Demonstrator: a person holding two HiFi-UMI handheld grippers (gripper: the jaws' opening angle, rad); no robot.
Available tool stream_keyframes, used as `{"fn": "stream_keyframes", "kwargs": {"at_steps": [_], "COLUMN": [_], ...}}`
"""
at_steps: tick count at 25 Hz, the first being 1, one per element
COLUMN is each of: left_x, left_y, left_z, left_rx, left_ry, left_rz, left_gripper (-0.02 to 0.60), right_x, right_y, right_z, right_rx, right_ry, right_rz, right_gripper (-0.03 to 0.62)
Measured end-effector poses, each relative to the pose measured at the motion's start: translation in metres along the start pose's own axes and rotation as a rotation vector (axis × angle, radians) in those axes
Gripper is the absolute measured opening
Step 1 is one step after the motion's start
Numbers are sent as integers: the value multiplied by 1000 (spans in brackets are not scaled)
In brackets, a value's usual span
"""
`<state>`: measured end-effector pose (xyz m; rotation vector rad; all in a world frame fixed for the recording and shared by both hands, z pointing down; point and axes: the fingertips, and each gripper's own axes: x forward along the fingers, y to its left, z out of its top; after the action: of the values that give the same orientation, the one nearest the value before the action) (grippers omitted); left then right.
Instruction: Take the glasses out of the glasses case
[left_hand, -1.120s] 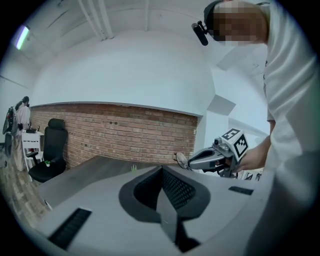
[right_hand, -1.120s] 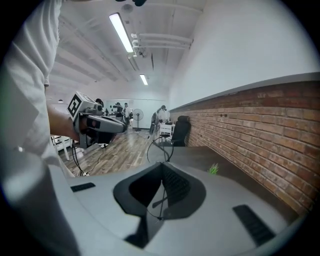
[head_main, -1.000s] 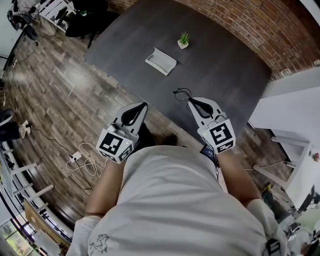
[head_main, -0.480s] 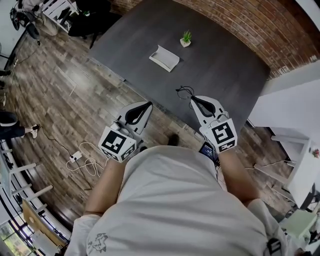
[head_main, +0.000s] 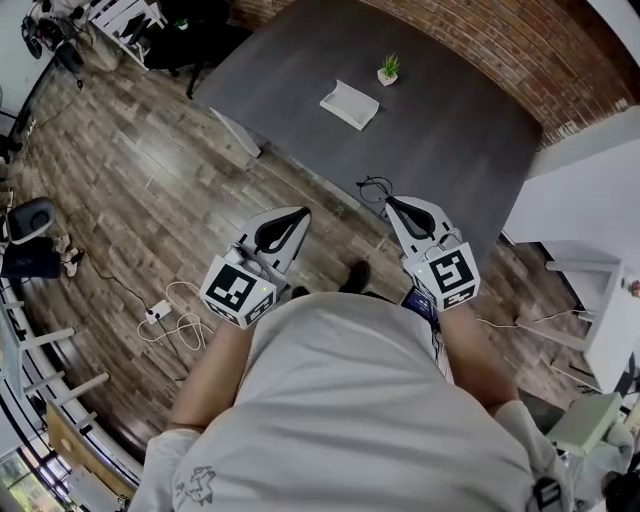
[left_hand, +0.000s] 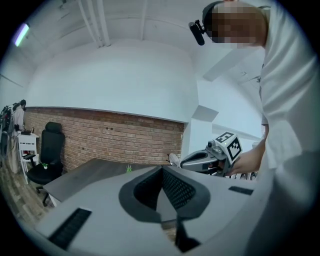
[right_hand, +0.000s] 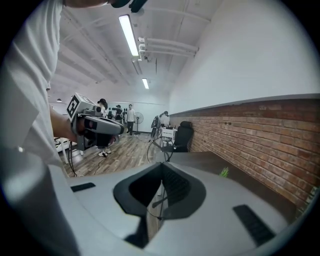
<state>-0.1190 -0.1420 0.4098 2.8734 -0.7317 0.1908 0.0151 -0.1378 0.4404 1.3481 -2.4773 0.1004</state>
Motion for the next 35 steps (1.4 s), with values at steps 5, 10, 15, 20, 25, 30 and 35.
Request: {"fn": "stream_keyframes", "kwargs": {"at_steps": [5, 10, 15, 20, 25, 30, 35], "left_x": [-45, -86, -118, -140, -142, -140, -140], "left_y": [-2, -9, -12, -11, -9, -6, -1], "left_z": [-5, -11, -18, -22, -24, -21, -22], "left_rx": [-1, 3, -6, -18, -30, -38, -40], "left_ry": [-11, -21, -23, -30, -36, -44, -44], "left_rz": [-17, -36, -54, -56, -65, -69, -67], "left_gripper": [11, 11, 11, 11, 11, 11, 11], "right_x": [-3, -9, -15, -19, -21, -20, -16], "right_y": [46, 90, 126, 149, 158, 154, 154], "right_z": [13, 18, 21, 20, 21, 25, 25], "right_rx": [-6, 6, 18, 18, 18, 24, 33], "right_ry": [-14, -24, -28, -29, -29, -35, -39], "right_rz": [-4, -16, -18, -24, -16, -10, -10], "right_gripper": [14, 14, 14, 15, 15, 15, 15]}}
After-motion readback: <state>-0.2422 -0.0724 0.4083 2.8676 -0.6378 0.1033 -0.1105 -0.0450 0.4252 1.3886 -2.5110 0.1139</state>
